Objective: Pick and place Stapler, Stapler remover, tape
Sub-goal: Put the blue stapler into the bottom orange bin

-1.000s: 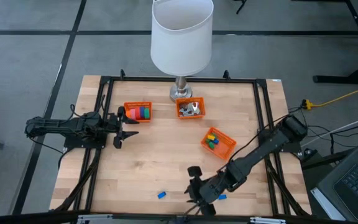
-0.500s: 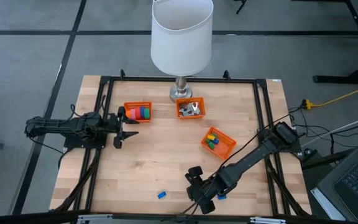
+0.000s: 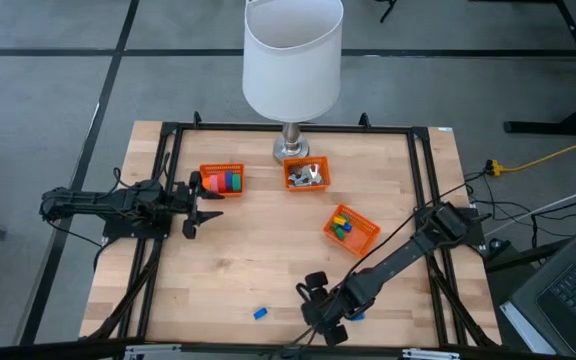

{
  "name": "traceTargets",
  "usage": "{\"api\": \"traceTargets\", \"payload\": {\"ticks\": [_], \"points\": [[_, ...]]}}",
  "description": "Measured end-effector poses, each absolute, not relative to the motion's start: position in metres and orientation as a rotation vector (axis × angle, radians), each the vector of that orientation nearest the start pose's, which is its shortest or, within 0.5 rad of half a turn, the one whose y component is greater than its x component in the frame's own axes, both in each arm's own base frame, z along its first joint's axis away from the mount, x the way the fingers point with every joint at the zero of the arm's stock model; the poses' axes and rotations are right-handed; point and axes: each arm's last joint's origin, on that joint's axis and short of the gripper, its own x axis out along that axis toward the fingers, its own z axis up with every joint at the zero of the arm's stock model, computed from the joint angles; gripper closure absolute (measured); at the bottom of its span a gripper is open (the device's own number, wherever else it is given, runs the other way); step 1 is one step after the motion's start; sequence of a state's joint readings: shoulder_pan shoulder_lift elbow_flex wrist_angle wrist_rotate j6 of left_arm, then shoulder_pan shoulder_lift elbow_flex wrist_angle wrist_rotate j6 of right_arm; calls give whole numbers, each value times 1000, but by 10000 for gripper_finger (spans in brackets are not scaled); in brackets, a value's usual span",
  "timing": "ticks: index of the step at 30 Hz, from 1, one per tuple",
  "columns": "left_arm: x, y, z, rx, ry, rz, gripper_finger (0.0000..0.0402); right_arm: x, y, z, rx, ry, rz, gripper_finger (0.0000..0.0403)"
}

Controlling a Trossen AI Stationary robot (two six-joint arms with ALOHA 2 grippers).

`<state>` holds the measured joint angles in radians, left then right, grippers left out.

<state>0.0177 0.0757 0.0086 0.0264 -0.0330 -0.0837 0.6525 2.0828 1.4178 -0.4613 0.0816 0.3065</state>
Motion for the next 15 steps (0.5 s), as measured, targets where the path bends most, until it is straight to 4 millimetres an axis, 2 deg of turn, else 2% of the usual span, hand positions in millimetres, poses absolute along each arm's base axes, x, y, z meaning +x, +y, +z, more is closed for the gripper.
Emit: {"api": "traceTargets", "payload": {"ticks": [3, 9, 12, 15], "points": [[102, 3, 163, -83, 39, 52, 183, 336, 254, 130, -151, 1153, 332, 244], [102, 3, 163, -83, 39, 52, 183, 337, 255, 123, -164, 1167, 319, 248], [102, 3, 163, -83, 39, 52, 183, 337, 254, 125, -163, 1162, 319, 270], [102, 3, 163, -83, 39, 52, 183, 337, 254, 127, -157, 1158, 318, 311]]}}
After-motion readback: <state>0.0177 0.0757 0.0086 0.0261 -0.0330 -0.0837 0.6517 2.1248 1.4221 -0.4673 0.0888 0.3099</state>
